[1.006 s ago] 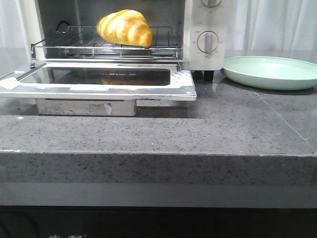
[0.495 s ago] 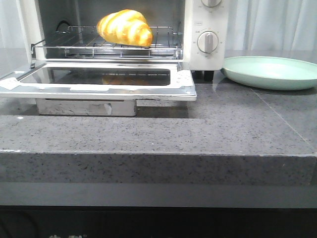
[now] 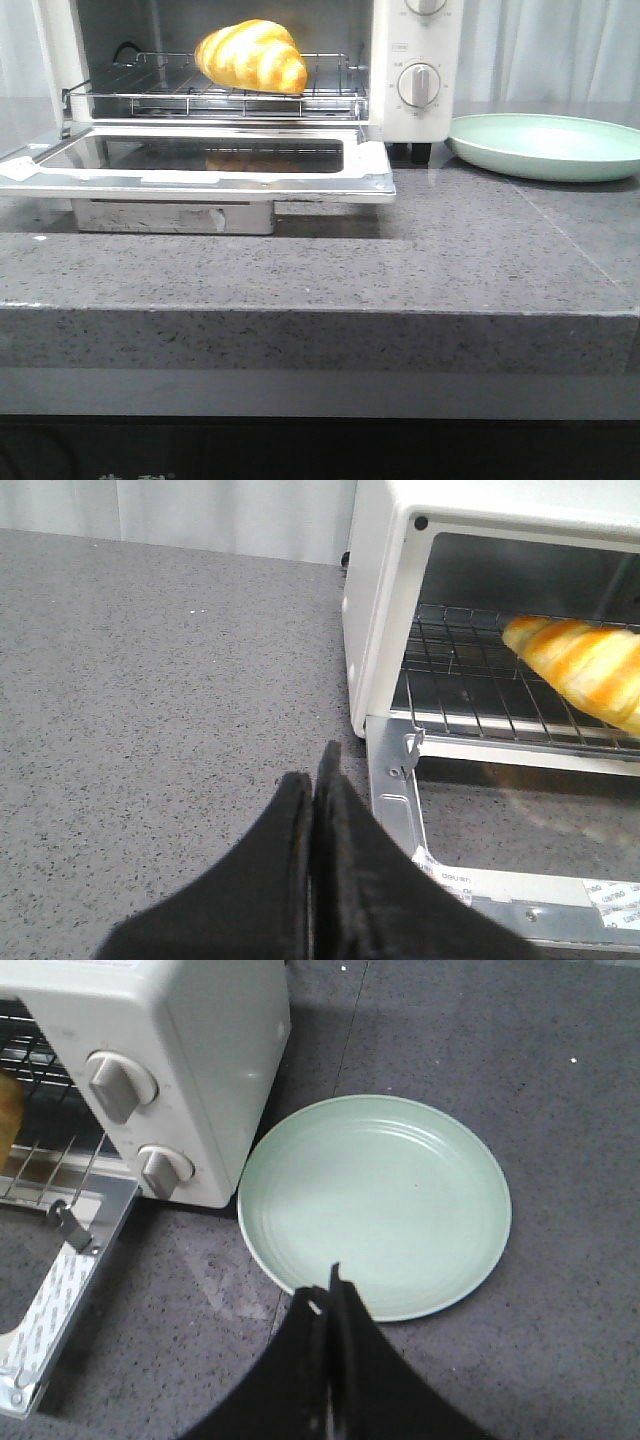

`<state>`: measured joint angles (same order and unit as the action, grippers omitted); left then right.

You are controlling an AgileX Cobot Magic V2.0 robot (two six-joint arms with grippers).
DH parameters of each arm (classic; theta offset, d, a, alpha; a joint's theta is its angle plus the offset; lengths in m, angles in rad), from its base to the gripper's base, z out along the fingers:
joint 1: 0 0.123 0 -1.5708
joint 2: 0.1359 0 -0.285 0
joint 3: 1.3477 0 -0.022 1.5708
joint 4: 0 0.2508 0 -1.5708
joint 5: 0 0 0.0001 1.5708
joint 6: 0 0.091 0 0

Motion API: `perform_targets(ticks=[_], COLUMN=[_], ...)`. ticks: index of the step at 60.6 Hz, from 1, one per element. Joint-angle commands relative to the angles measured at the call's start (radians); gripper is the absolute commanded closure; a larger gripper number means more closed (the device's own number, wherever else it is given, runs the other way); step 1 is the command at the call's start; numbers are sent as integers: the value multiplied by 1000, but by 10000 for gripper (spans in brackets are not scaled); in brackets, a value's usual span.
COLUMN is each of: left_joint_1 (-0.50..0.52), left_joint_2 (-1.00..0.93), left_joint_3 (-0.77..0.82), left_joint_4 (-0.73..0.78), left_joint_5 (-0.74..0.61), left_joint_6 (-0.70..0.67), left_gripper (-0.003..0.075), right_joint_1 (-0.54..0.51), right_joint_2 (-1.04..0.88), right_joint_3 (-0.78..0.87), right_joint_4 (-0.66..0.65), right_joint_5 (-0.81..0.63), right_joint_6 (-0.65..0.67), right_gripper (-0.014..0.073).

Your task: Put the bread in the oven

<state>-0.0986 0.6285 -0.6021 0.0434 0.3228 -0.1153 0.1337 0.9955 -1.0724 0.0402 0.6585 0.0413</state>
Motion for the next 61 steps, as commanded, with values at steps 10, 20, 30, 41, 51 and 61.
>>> perform_targets(ticks=[10, 20, 30, 41, 51, 61], left_joint_1=[4, 4, 4, 4, 4, 4], left_joint_2=[-2, -2, -2, -2, -2, -2], left_joint_3=[-26, -26, -26, -26, -26, -26], left_joint_4=[-6, -6, -6, -6, -6, -6], left_joint_5=[-83, -90, -97, -99, -99, -99], left_joint_6=[-10, -10, -10, -10, -10, -10], left_gripper=[741, 741, 741, 741, 741, 741], right_joint_1=[-6, -6, -6, -6, -6, -6], right_joint_2=[-327, -521, -637, -661, -661, -661], right_joint_3=[277, 405, 477, 484, 484, 484], right_joint_4=[12, 12, 12, 12, 12, 12], right_joint_5=[-180, -216, -234, -239, -239, -239], right_joint_6=[-10, -10, -10, -10, -10, -10], right_gripper=[660, 660, 660, 660, 660, 660])
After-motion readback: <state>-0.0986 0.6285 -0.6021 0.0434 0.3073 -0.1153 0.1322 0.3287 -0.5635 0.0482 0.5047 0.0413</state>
